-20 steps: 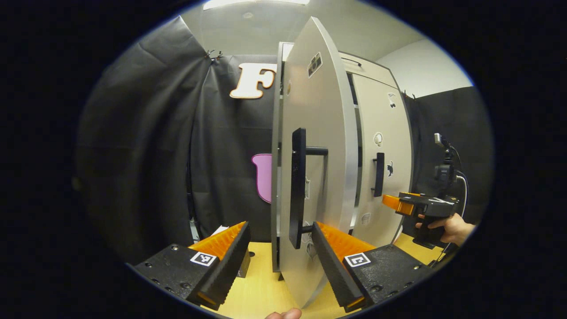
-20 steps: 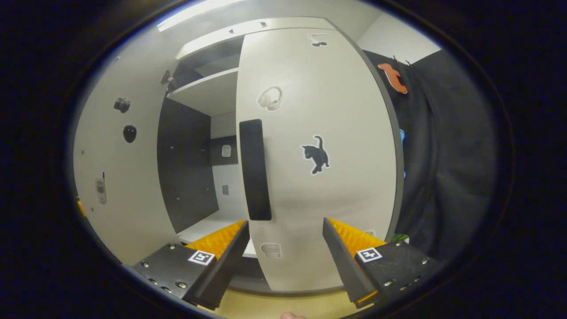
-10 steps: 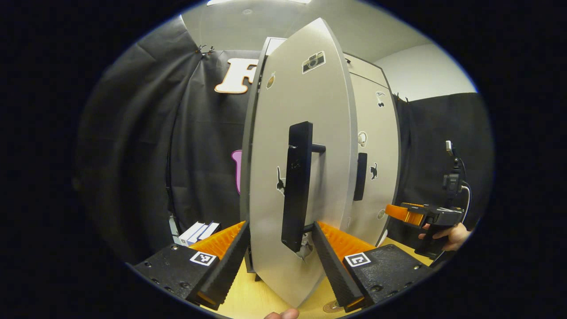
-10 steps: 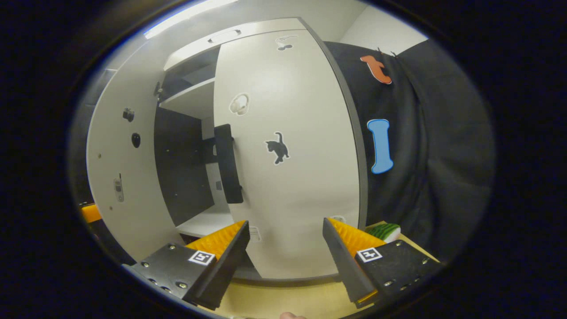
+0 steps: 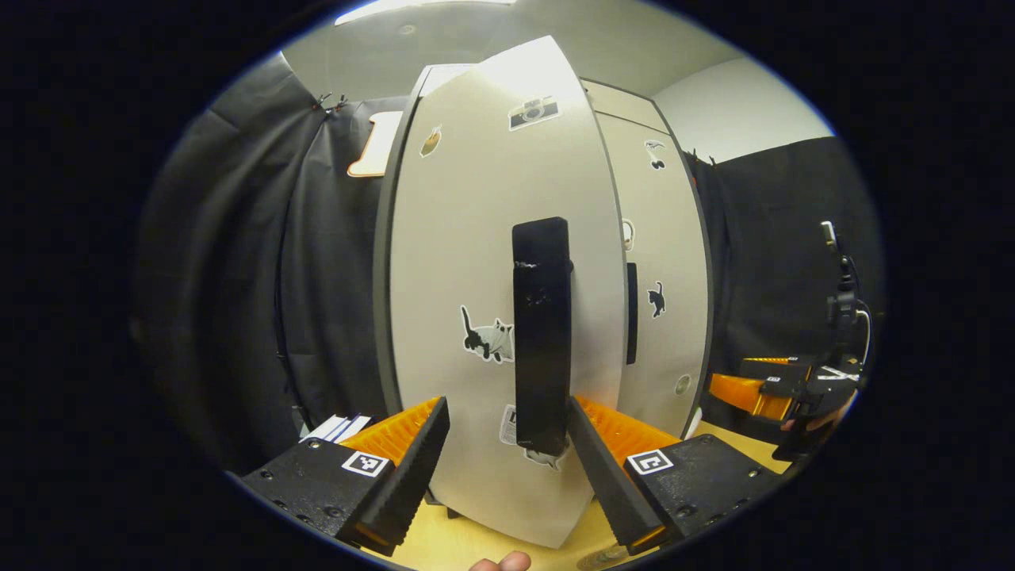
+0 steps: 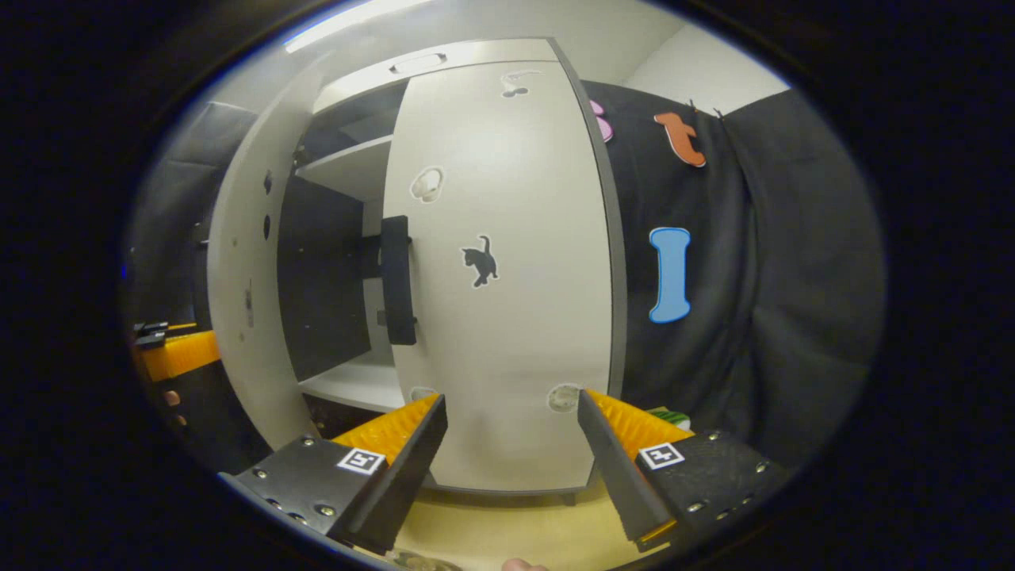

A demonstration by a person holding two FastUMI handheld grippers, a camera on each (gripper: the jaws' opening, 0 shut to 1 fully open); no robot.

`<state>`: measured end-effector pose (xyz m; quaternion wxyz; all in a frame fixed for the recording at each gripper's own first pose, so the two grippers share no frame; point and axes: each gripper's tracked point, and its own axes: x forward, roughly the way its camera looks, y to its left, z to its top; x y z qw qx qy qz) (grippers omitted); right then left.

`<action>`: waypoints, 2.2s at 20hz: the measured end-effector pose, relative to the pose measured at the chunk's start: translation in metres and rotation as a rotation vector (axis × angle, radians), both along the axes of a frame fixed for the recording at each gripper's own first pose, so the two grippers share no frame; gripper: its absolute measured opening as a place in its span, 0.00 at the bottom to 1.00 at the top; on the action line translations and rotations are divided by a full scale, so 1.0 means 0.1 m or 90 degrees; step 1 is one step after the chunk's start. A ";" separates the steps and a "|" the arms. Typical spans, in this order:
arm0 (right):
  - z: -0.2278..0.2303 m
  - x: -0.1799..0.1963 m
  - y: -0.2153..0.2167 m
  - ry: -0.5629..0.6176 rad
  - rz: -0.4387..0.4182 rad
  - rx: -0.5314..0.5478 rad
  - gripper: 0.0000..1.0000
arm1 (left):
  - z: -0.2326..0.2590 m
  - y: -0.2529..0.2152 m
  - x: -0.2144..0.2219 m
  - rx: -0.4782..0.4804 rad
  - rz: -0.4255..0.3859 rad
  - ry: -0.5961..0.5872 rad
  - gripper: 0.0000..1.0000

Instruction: Grasp the bottle in the cabinet with the left hand and place it on the coaster, then close the right door with the right hand and the left door with the left hand.

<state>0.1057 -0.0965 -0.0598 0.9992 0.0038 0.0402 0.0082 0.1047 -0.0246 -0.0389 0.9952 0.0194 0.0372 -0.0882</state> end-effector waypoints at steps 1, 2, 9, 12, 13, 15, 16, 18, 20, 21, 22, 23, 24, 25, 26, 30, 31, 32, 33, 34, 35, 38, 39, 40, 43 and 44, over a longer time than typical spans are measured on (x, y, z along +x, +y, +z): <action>0.01 -0.03 -0.02 -0.002 -0.001 -0.006 1.00 | -0.01 -0.06 0.07 -0.005 0.000 0.001 0.94; 0.03 -0.05 -0.06 -0.006 -0.006 -0.011 1.00 | -0.03 -0.12 0.14 -0.010 -0.002 0.002 0.94; 0.08 -0.24 -0.13 -0.005 -0.007 -0.013 1.00 | -0.07 -0.33 0.44 -0.010 -0.001 -0.004 0.95; 0.11 -0.31 -0.14 -0.007 -0.012 -0.021 0.97 | -0.07 -0.37 0.49 -0.012 0.002 -0.005 0.95; 0.11 -0.34 -0.13 -0.005 -0.013 -0.019 0.97 | -0.07 -0.37 0.48 -0.011 0.003 -0.007 0.95; 0.12 -0.39 -0.13 -0.006 -0.012 -0.014 1.00 | -0.06 -0.39 0.51 -0.008 0.007 -0.010 0.95; 0.13 -0.41 -0.13 -0.004 -0.014 -0.012 1.00 | -0.07 -0.40 0.53 -0.008 0.010 -0.010 0.95; 0.11 -0.47 -0.15 0.001 -0.021 -0.008 1.00 | -0.07 -0.42 0.55 -0.011 0.015 -0.010 0.95; 0.09 -0.52 -0.16 0.005 -0.027 -0.003 1.00 | -0.08 -0.42 0.58 -0.011 0.028 -0.009 0.95; 0.08 -0.55 -0.17 0.008 -0.029 -0.001 1.00 | -0.06 -0.42 0.55 -0.008 0.040 -0.015 0.95; 0.07 -0.57 -0.16 0.012 -0.030 0.002 1.00 | -0.06 -0.41 0.58 -0.001 0.049 -0.019 0.95; 0.06 -0.61 -0.15 0.017 -0.028 0.006 1.00 | -0.07 -0.40 0.59 0.007 0.057 -0.018 0.95; 0.08 -0.65 -0.13 0.016 -0.024 0.007 1.00 | -0.07 -0.41 0.58 0.012 0.064 -0.019 0.95; 0.09 -0.68 -0.13 0.014 -0.024 0.004 1.00 | -0.07 -0.40 0.59 0.015 0.068 -0.018 0.95; 0.11 -0.70 -0.12 0.012 -0.025 0.000 1.00 | -0.10 -0.41 0.61 0.011 0.071 -0.015 0.95; 0.19 -0.71 -0.04 0.007 -0.018 0.006 1.00 | 0.02 -0.47 0.46 0.000 0.060 -0.021 0.95; 0.24 -0.71 -0.04 0.003 -0.016 0.009 1.00 | 0.05 -0.48 0.37 0.006 0.057 -0.025 0.95; 0.27 -0.71 -0.04 0.001 -0.014 0.010 1.00 | 0.08 -0.48 0.27 0.014 0.056 -0.024 0.95; 0.29 -0.73 -0.04 0.001 -0.012 0.011 1.00 | 0.10 -0.48 0.17 0.018 0.056 -0.023 0.95; 0.31 -0.74 -0.04 0.001 -0.013 0.011 1.00 | 0.13 -0.49 0.07 0.019 0.054 -0.021 0.95; 0.34 -0.77 -0.05 -0.002 -0.013 0.011 1.00 | 0.15 -0.49 -0.03 0.017 0.052 -0.023 0.95; 0.43 -0.80 -0.04 -0.010 -0.015 0.006 1.00 | 0.18 -0.46 -0.37 0.015 0.055 -0.017 0.95; 0.45 -0.82 -0.05 -0.013 -0.015 0.004 1.00 | 0.17 -0.42 -0.49 0.019 0.065 -0.007 0.95; 0.48 -0.83 -0.03 -0.016 -0.014 0.003 1.00 | 0.17 -0.39 -0.60 0.015 0.072 -0.004 0.95; 0.50 -0.88 0.01 -0.019 -0.008 -0.003 1.00 | 0.19 -0.34 -0.91 -0.010 0.084 0.009 0.95; 0.50 -0.89 0.02 -0.017 -0.007 -0.006 1.00 | 0.21 -0.31 -1.01 -0.014 0.092 0.011 0.95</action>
